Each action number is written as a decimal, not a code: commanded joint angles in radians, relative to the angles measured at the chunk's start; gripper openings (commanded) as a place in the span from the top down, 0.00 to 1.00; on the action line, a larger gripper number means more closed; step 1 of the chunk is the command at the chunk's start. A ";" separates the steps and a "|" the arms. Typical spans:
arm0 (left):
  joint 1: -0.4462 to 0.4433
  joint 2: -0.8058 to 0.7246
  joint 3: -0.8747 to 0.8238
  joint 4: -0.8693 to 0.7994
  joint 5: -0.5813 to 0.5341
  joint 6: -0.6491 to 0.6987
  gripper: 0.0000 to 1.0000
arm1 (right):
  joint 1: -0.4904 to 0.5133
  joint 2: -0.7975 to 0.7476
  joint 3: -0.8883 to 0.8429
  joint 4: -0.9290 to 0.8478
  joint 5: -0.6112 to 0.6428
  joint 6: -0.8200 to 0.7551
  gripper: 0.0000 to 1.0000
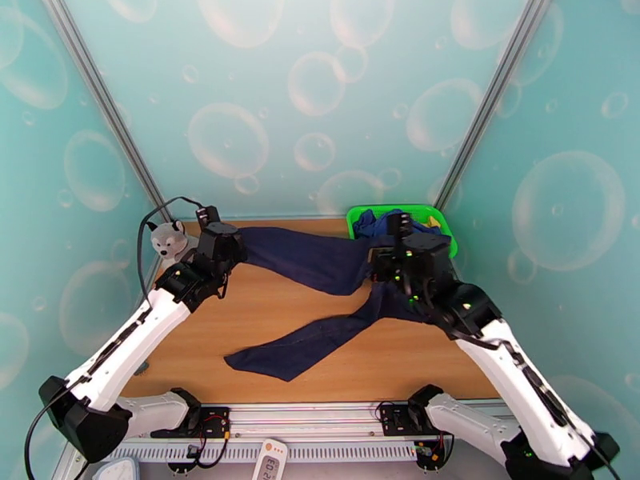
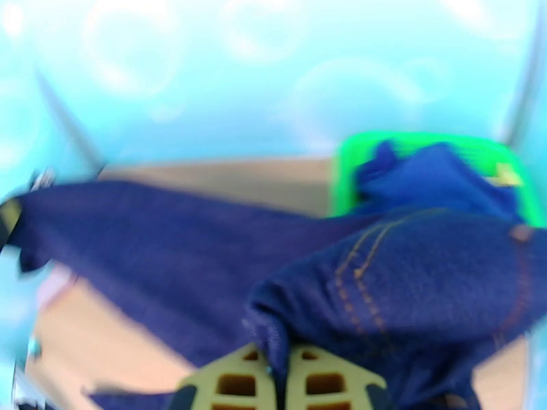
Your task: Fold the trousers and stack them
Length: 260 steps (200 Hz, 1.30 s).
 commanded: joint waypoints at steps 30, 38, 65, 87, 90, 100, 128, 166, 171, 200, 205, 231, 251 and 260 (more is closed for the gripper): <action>0.097 0.025 -0.180 -0.010 -0.100 -0.034 1.00 | 0.096 0.317 -0.231 0.151 0.032 0.174 0.28; 0.106 0.029 -0.194 -0.013 -0.106 -0.033 1.00 | 0.095 0.325 -0.252 0.171 0.023 0.175 0.16; 0.117 0.022 -0.215 -0.021 -0.130 -0.030 1.00 | 0.050 0.261 -0.314 0.199 0.004 0.176 0.01; 0.115 0.014 -0.229 -0.015 -0.111 -0.020 1.00 | -0.115 0.157 -0.380 0.223 -0.095 0.169 0.01; 0.115 0.013 -0.232 -0.011 -0.102 -0.017 1.00 | -0.146 0.145 -0.390 0.227 -0.108 0.165 0.01; 0.114 0.009 -0.245 0.004 -0.080 -0.010 1.00 | -0.250 0.119 -0.426 0.243 -0.159 0.146 0.01; 0.106 0.012 -0.269 0.030 -0.048 0.006 1.00 | -0.458 0.140 -0.451 0.299 -0.332 0.054 0.01; 0.104 0.002 -0.282 0.001 -0.135 -0.013 1.00 | -0.496 0.152 -0.443 0.320 -0.444 -0.001 0.01; 0.107 -0.001 -0.281 -0.006 -0.165 -0.017 1.00 | -0.496 0.145 -0.444 0.314 -0.454 -0.006 0.01; 0.174 -0.010 -0.270 0.016 -0.250 0.016 1.00 | -0.500 0.088 -0.442 0.239 -0.510 -0.054 0.01; 0.189 -0.006 -0.268 0.028 -0.250 0.025 1.00 | -0.501 0.080 -0.440 0.220 -0.527 -0.064 0.01; 0.209 0.015 -0.272 0.115 -0.246 0.063 1.00 | -0.499 0.036 -0.451 0.218 -0.622 -0.029 0.01; 0.210 0.021 -0.269 0.148 -0.250 0.043 0.99 | -0.506 0.049 -0.466 0.235 -0.541 0.029 0.01; 0.209 0.019 -0.269 0.158 -0.248 0.032 0.98 | -0.518 0.076 -0.481 0.269 -0.529 0.051 0.01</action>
